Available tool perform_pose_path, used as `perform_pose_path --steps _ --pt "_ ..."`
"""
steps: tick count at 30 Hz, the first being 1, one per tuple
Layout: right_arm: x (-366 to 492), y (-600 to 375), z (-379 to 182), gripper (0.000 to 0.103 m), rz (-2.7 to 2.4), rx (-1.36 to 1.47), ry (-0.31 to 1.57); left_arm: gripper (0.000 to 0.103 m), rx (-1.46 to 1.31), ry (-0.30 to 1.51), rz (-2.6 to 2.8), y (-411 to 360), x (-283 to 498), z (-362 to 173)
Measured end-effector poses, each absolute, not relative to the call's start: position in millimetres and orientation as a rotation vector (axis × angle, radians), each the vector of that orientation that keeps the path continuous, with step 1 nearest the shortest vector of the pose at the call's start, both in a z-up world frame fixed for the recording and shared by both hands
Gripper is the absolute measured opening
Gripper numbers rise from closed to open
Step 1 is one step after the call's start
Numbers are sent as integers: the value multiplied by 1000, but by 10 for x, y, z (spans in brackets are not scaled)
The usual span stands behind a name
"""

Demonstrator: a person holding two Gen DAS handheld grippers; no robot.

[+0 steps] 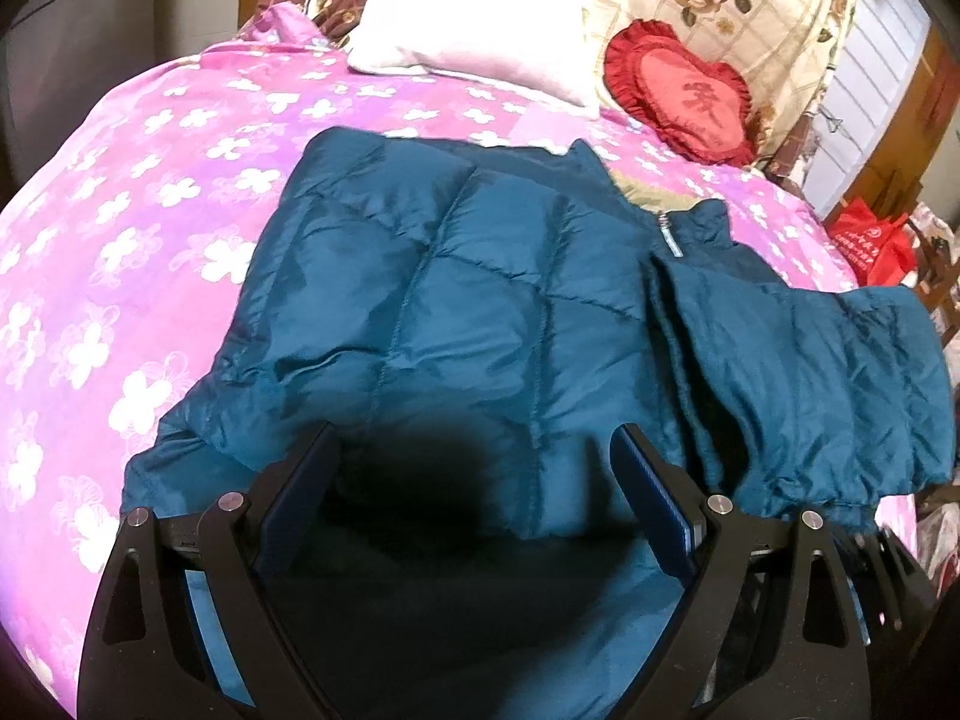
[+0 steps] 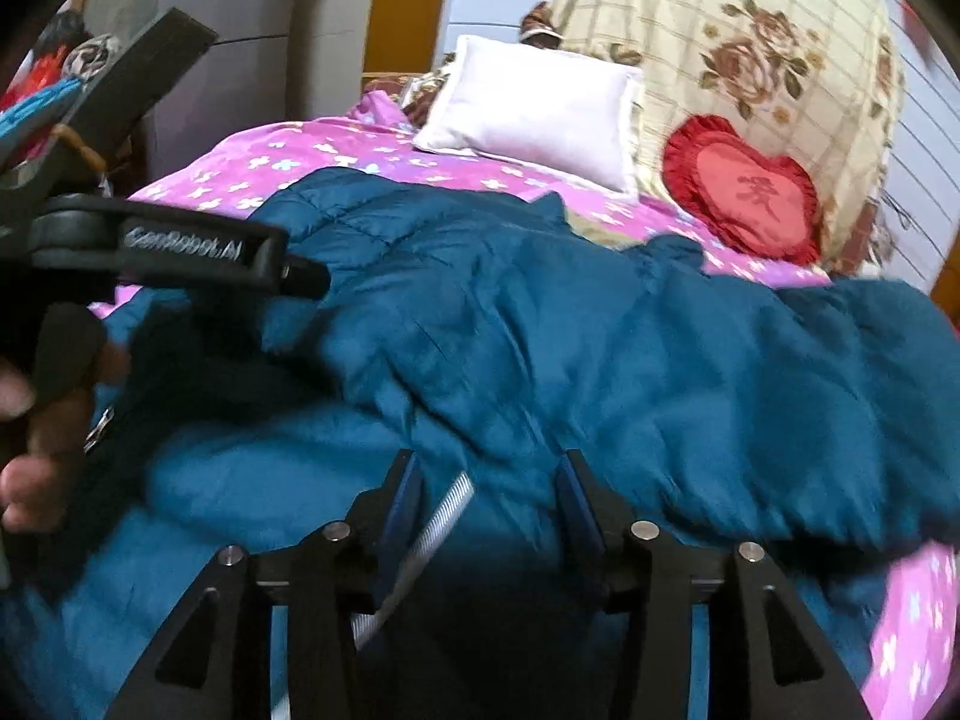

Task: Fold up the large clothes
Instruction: 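Move the right tool to the jacket hem by the zipper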

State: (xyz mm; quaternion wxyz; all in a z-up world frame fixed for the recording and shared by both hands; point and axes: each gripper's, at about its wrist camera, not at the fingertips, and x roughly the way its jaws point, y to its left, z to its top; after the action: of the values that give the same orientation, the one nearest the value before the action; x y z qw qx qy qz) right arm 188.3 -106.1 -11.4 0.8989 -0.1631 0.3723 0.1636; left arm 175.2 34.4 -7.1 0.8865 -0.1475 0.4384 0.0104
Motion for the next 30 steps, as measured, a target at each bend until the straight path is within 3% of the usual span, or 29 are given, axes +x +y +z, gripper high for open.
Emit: perform_pose_path --steps 1,3,10,15,16,18,19,22,30 --pt "1821 -1132 -84 59 298 -338 779 91 -305 903 7 316 1741 -49" --pt "1725 -1285 -46 82 198 -334 808 91 -312 872 -55 242 1708 13" --pt "1406 -2074 -29 86 -133 -132 808 91 -270 823 -349 -259 1735 44" --pt "1476 -2437 -198 86 -144 12 918 91 -216 820 -381 -480 1893 -64" --pt "1486 -2467 -206 86 -146 19 923 87 -233 836 -381 -471 1933 -112" --pt "1483 -2484 -202 87 -140 24 927 49 -269 852 -373 -423 1980 -170" --pt "1476 -2483 -200 87 -141 20 929 19 -290 867 -378 -401 2002 -190" --pt "1478 -2431 -214 88 -147 5 936 8 -351 839 -392 -289 1970 -159" --pt "1529 -2488 -234 89 -155 58 941 8 -413 745 -251 281 1685 119"
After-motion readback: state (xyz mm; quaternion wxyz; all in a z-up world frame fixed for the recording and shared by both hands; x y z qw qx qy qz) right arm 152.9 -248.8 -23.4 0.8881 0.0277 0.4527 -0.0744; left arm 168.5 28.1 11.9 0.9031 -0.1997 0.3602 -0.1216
